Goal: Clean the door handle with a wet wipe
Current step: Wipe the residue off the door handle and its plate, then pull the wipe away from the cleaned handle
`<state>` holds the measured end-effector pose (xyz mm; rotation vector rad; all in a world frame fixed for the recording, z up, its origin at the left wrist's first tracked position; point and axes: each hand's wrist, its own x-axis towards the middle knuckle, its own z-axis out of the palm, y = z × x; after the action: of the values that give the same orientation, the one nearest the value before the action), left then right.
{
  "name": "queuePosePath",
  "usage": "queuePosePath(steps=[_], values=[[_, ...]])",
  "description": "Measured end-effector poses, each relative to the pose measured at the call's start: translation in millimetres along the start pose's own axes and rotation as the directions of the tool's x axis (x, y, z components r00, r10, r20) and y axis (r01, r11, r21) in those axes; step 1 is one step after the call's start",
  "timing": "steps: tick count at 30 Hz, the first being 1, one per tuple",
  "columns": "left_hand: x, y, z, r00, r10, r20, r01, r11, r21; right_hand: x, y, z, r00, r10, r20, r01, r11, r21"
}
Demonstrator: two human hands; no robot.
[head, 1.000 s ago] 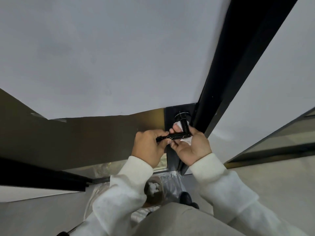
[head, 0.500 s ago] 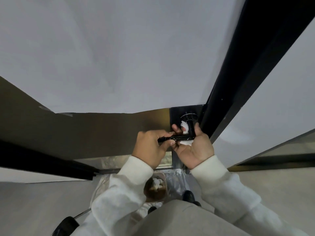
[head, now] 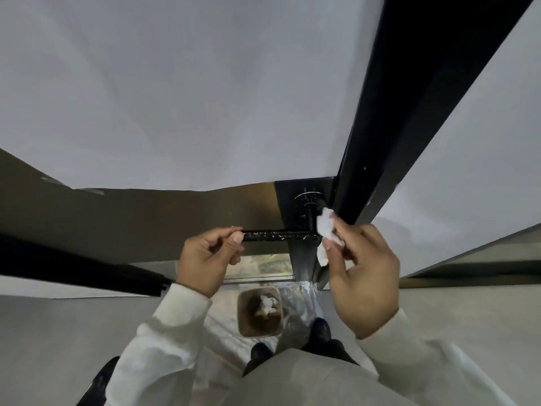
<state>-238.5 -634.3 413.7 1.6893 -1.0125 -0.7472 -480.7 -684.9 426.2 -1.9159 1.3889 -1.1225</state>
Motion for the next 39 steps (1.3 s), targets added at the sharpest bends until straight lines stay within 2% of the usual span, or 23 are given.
queuePosePath(steps=[1, 4, 6, 8, 10, 14, 16, 18, 19, 22, 23, 24, 26, 27, 30, 33, 39], values=[[0, 0, 1, 1.0, -0.012, -0.009, 0.012, 1.0, -0.005, 2, -4, 0, 0.996, -0.083, 0.032, 0.084, 0.996, -0.035], [-1, 1, 6, 0.999, -0.036, -0.034, 0.035, 0.999, -0.016, 6, -9, 16, 0.969, -0.134, 0.207, 0.159, 0.981, -0.108], [-3, 1, 9, 0.998, -0.053, -0.035, 0.052, 0.998, -0.018, 1, -8, 30, 0.915, -0.287, 0.285, 0.367, 0.885, -0.287], [-5, 2, 14, 0.997, -0.06, -0.044, 0.06, 0.998, -0.017, -2, -5, 37, 0.855, -0.381, 0.352, 0.49, 0.815, -0.309], [-8, 2, 18, 0.997, -0.067, -0.044, 0.066, 0.998, -0.01, 8, -12, 44, 0.806, -0.419, 0.418, 0.563, 0.762, -0.32], [-8, -2, 17, 0.997, -0.062, -0.051, 0.06, 0.997, -0.055, 37, -41, 61, 0.655, -0.353, 0.668, 0.636, 0.736, -0.234], [-9, -4, 16, 0.996, -0.071, -0.045, 0.066, 0.993, -0.1, 42, -40, 57, 0.617, -0.393, 0.682, 0.664, 0.726, -0.182], [-11, -6, 17, 0.995, -0.084, -0.058, 0.076, 0.989, -0.13, 43, -23, 40, 0.612, -0.486, 0.624, 0.695, 0.707, -0.131], [-10, -7, 19, 0.993, -0.095, -0.067, 0.085, 0.986, -0.143, 43, -9, 32, 0.609, -0.524, 0.596, 0.717, 0.685, -0.13], [-9, -8, 21, 0.989, -0.12, -0.084, 0.103, 0.978, -0.184, 44, 13, 8, 0.537, -0.635, 0.555, 0.816, 0.558, -0.151], [-9, -9, 21, 0.989, -0.122, -0.082, 0.104, 0.976, -0.193, 44, 15, 6, 0.539, -0.647, 0.539, 0.816, 0.56, -0.144], [-9, -9, 21, 0.99, -0.119, -0.08, 0.102, 0.975, -0.196, 42, 16, 5, 0.584, -0.631, 0.511, 0.777, 0.616, -0.127], [-11, -9, 22, 0.991, -0.111, -0.071, 0.094, 0.974, -0.206, 35, 18, 3, 0.748, -0.5, 0.437, 0.592, 0.8, -0.098], [-12, -9, 22, 0.992, -0.108, -0.072, 0.09, 0.973, -0.21, 30, 19, 2, 0.788, -0.461, 0.408, 0.546, 0.83, -0.114], [-13, -8, 25, 0.989, -0.112, -0.091, 0.091, 0.973, -0.213, 23, 32, -6, 0.827, -0.393, 0.401, 0.483, 0.862, -0.152], [-14, -8, 27, 0.985, -0.122, -0.119, 0.092, 0.968, -0.233, 24, 42, -7, 0.808, -0.481, 0.34, 0.564, 0.799, -0.211], [-16, -7, 27, 0.985, -0.109, -0.137, 0.076, 0.971, -0.227, 17, 38, -7, 0.846, -0.499, 0.188, 0.521, 0.849, -0.088]])
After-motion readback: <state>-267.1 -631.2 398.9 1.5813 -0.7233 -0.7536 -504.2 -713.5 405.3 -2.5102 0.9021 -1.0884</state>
